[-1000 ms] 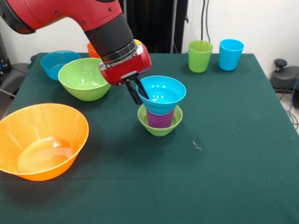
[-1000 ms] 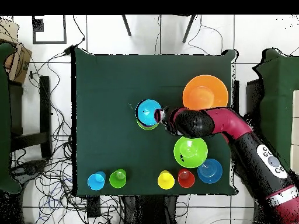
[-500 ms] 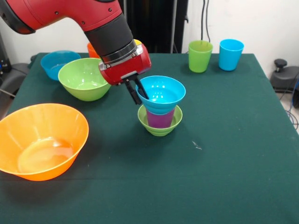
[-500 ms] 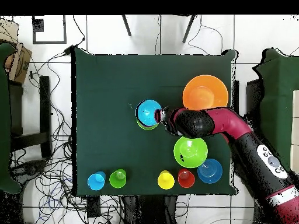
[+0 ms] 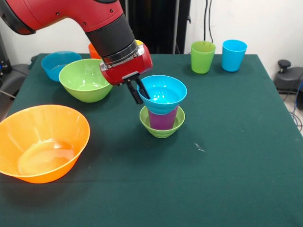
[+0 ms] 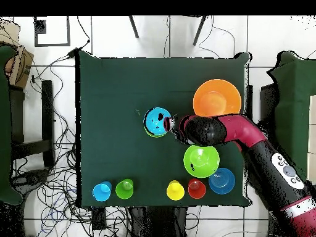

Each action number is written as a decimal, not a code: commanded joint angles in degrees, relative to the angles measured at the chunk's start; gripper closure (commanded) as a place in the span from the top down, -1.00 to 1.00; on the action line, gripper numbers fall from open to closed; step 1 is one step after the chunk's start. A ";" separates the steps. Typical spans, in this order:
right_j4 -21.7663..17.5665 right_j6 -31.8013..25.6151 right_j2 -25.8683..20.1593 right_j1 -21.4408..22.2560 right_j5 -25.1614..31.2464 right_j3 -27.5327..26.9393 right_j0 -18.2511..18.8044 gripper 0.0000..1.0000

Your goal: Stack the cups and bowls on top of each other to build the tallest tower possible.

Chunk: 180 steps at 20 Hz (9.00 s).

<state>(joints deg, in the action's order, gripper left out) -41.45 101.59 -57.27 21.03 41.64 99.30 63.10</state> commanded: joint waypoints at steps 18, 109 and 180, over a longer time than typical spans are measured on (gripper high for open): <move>-0.56 -10.51 3.16 -0.40 4.40 3.95 -2.19 -1.00; -5.19 -11.30 5.53 -2.63 2.59 2.45 -2.74 -1.00; -5.12 -13.09 4.60 -3.64 2.23 0.33 -2.98 -1.00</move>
<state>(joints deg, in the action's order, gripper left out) -43.90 101.59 -56.36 20.32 41.63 101.08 63.09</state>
